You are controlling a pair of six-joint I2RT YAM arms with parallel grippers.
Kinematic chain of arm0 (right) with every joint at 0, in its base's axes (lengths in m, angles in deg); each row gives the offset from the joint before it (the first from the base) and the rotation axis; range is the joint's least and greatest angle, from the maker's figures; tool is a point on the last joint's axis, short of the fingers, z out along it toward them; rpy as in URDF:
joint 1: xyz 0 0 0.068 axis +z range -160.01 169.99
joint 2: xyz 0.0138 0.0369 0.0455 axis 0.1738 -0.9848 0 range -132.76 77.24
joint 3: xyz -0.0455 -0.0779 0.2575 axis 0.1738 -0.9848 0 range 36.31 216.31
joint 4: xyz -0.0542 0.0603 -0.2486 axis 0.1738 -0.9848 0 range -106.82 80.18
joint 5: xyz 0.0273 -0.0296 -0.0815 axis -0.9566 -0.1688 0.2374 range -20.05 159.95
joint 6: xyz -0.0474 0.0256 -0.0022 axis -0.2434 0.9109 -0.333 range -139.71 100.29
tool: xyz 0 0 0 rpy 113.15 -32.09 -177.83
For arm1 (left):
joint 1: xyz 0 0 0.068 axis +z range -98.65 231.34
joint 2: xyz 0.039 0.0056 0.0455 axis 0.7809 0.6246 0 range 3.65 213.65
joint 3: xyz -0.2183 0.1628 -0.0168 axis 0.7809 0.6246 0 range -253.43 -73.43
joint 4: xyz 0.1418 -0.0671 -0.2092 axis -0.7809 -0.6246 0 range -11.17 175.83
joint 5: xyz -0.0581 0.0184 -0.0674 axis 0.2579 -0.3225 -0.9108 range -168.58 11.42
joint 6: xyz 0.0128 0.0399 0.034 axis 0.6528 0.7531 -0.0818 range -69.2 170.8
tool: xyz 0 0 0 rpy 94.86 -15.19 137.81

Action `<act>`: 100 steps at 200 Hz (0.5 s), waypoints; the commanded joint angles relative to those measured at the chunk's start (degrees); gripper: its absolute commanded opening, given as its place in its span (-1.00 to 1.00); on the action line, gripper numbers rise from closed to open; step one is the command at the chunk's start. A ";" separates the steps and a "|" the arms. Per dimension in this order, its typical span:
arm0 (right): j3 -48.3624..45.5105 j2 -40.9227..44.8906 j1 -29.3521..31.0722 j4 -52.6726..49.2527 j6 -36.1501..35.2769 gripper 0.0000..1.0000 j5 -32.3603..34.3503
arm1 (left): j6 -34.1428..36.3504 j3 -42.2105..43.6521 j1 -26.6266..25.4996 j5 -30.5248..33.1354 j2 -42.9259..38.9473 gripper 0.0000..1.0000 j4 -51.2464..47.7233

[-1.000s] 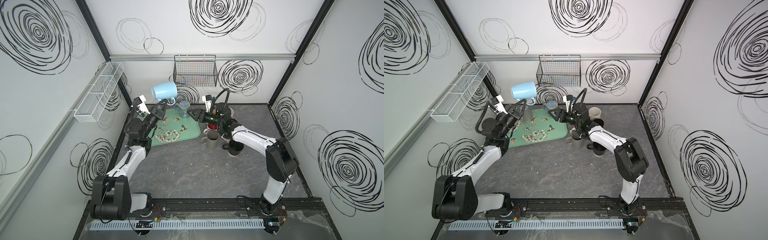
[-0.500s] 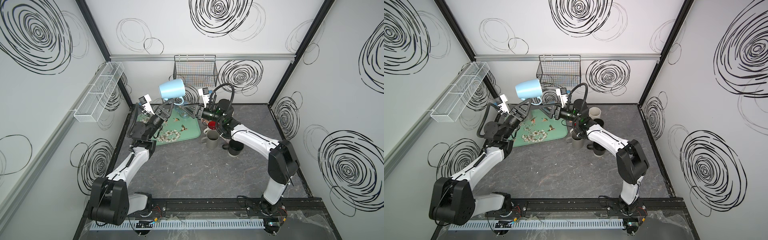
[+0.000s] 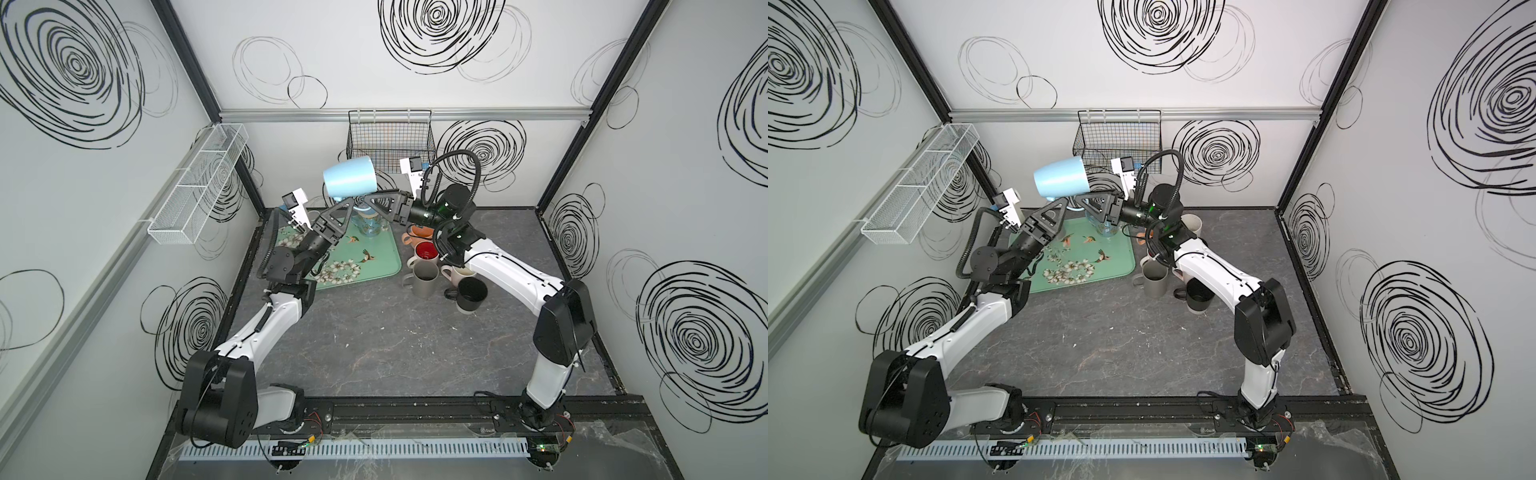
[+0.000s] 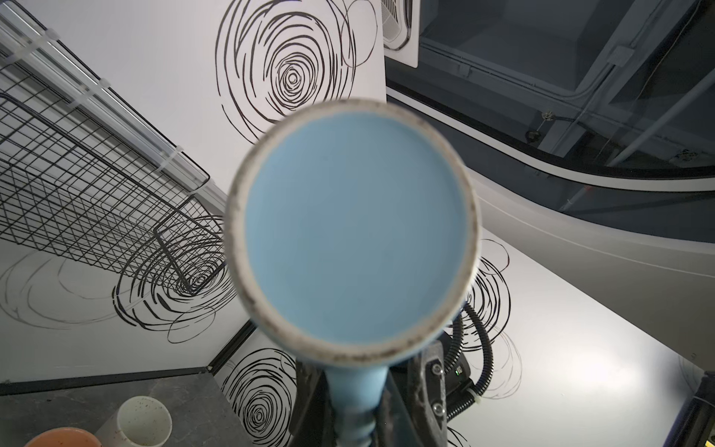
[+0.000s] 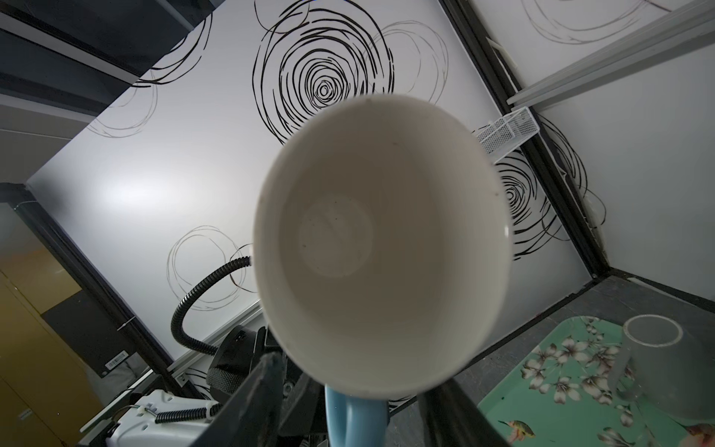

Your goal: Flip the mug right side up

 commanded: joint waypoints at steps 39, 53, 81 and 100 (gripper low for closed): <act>2.87 -1.62 -0.98 5.90 2.09 -0.73 -5.10 | -1.05 -1.99 -0.37 -3.48 -0.27 -1.00 7.97; 2.57 -0.83 -1.78 5.63 0.56 -0.97 -5.65 | -0.79 -2.08 -0.02 -4.47 -0.09 -1.00 6.79; 1.51 2.79 -5.13 -0.95 -7.24 -1.00 -6.30 | -0.45 -2.55 0.33 -6.86 0.07 -0.60 5.33; -0.33 7.14 -7.69 -10.34 -18.47 -1.00 -7.26 | -0.49 -3.23 0.13 -9.11 0.58 -0.36 5.30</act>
